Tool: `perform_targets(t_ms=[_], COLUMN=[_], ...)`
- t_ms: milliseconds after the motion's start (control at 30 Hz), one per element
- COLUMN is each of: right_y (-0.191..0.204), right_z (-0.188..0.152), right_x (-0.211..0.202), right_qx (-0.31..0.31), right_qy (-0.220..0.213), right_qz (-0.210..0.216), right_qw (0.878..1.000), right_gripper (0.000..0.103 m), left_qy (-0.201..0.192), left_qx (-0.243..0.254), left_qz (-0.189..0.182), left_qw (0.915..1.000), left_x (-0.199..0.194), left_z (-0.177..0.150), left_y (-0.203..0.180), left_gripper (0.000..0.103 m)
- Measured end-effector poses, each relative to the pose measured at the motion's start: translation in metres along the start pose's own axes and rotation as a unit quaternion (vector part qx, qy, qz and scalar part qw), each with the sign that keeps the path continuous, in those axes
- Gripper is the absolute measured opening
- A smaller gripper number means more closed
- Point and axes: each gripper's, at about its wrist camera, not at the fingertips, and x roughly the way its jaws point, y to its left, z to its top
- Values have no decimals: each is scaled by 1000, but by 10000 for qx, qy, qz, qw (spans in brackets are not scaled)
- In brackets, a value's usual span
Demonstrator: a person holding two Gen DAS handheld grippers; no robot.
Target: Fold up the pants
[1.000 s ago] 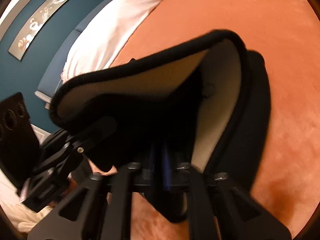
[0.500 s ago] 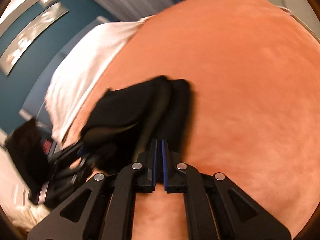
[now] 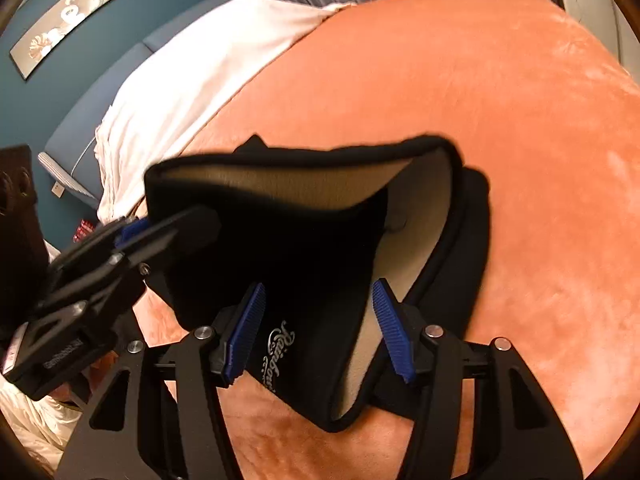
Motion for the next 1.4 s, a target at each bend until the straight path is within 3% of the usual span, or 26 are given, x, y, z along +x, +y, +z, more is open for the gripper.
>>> perform_targets(t_ms=[167,200,233,267,400,467,500,533,567,633,667,700,767,800,867,967,1000,1067,1100,1133,1167,1200,1267,1300,1367,1400], right_y=[-5,-2,-1,-4,3,-8,-18,-32,-52,-65,-65,-64,-62,-62,-49,-6,13,32,42,43,32,17,-36,-40,-12,4], right_z=[1,1,2,3,10,11,10,8,-1,-6,-6,-7,-12,-14,-17,-13,-9,-9,-10,-12,-11,-8,-7,-5,4,9], right_x=[33,37,38,40,3,-18,-12,4,27,13,-1,-17,-62,-75,-100,-108,-95,-65,-38,-17,8,21,11,0,-24,-30], right_qx=[56,8,6,265,346,338,395,539,815,1184,1200,1139,1035,1060,1084,599,435,185,42,-52,-133,5,1205,1384,902,787], right_qy=[327,261,200,168,-501,-814,-737,-475,-137,-383,-500,-676,-1160,-1294,-1566,-1574,-1445,-1073,-787,-588,-390,-345,-528,-592,-819,-909], right_qz=[431,379,356,627,545,227,58,-79,-66,369,320,158,-585,-702,-586,-436,-240,123,92,-77,-707,-1075,-242,-341,-1396,-1266], right_qw=[9985,9989,9992,9975,9967,9958,9965,9974,9966,9915,9910,9911,9861,9834,9799,9848,9883,9940,9968,9982,9966,9936,9910,9880,9827,9846], right_gripper=[53,43,19,3,3,3,3,3,3,2,4,11,11,11,11,12,18,25,23,23,20,0,0,0,4,4], left_qy=[8,12,23,32,-86,-106,-50,18,182,341,511,549,423,332,105,-370,-535,-695,-705,-653,-539,-302,33,138,219,227], left_qx=[-25,-33,-35,-28,34,168,283,332,392,400,413,353,311,330,336,316,282,234,181,100,-16,-215,-601,-735,-825,-923], left_qz=[-19,-13,-19,-25,-187,-347,-400,-392,-410,-107,-175,-251,-423,-533,-680,-980,-1001,-698,-356,-76,145,403,609,709,838,819], left_qw=[10000,10000,10000,10000,9998,9992,9988,9987,9982,9986,9977,9976,9977,9975,9971,9940,9931,9949,9967,9978,9984,9985,9963,9947,9928,9921], left_x=[1,2,2,3,-1,-1,5,14,31,49,55,51,33,19,-7,-49,-62,-71,-69,-63,-53,-38,-17,-10,-4,-3], left_z=[-3,-3,-3,-3,2,3,0,-4,-13,-27,-32,-36,-37,-37,-37,-33,-30,-25,-22,-20,-19,-21,-31,-40,-54,-61], left_y=[0,0,0,-1,-15,-29,-38,-46,-53,-56,-56,-54,-48,-45,-39,-28,-23,-14,-6,3,16,34,65,79,94,100], left_gripper=[21,21,21,21,21,25,30,46,49,48,48,49,55,58,77,87,87,87,87,87,87,87,87,87,86,86])
